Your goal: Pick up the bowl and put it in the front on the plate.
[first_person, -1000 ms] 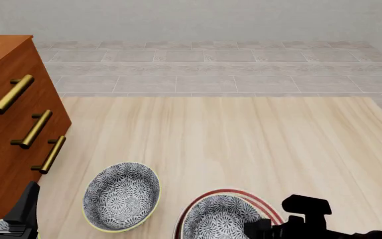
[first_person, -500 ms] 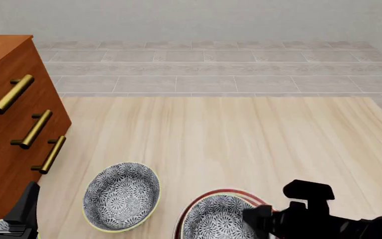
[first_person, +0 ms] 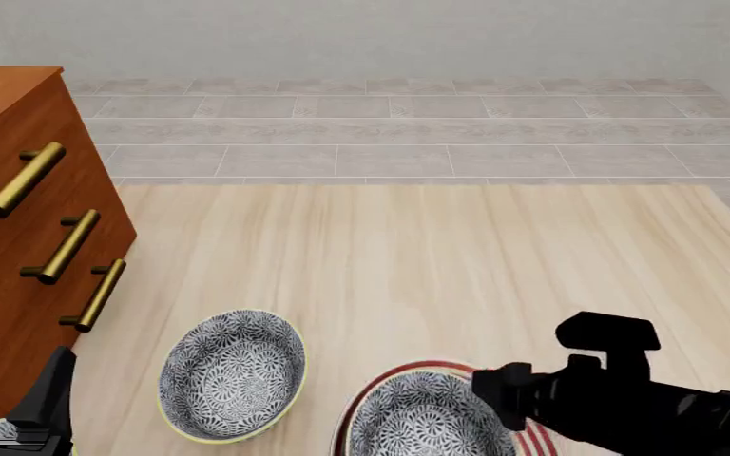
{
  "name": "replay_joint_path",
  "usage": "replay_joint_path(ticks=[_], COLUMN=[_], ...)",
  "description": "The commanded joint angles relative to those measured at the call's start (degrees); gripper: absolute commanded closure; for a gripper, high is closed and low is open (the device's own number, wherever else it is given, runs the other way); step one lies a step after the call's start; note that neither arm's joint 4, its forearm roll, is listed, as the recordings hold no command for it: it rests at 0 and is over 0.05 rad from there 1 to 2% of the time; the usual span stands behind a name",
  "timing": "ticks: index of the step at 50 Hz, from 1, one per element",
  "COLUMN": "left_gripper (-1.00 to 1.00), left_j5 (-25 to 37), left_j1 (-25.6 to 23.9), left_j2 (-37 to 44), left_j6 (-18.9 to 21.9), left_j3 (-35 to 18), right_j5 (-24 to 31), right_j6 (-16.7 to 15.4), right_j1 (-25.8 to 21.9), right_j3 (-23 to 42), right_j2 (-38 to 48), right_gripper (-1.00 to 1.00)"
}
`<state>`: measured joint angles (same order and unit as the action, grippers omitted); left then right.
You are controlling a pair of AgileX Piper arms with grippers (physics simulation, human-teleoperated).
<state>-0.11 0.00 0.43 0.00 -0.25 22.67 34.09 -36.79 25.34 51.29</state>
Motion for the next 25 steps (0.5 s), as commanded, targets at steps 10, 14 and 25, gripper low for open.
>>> replay_joint_path(ticks=[10, 14, 25], left_gripper=[-1.00, -1.00, -1.00], left_j5=[0.00, 0.00, 0.00], left_j1=[0.00, 0.00, 0.00], left_j2=[0.00, 0.00, 0.00], left_j6=[0.00, 0.00, 0.00], left_j3=[0.00, 0.00, 0.00], right_j5=[4.21, 5.38, 6.99], right_j6=[-4.21, -5.13, -7.62], right_j1=[2.86, 3.42, 5.31], right_j3=[6.71, 8.08, 12.52], right_j2=[-0.27, -0.68, -1.34], right_gripper=[-1.00, -1.00, -1.00])
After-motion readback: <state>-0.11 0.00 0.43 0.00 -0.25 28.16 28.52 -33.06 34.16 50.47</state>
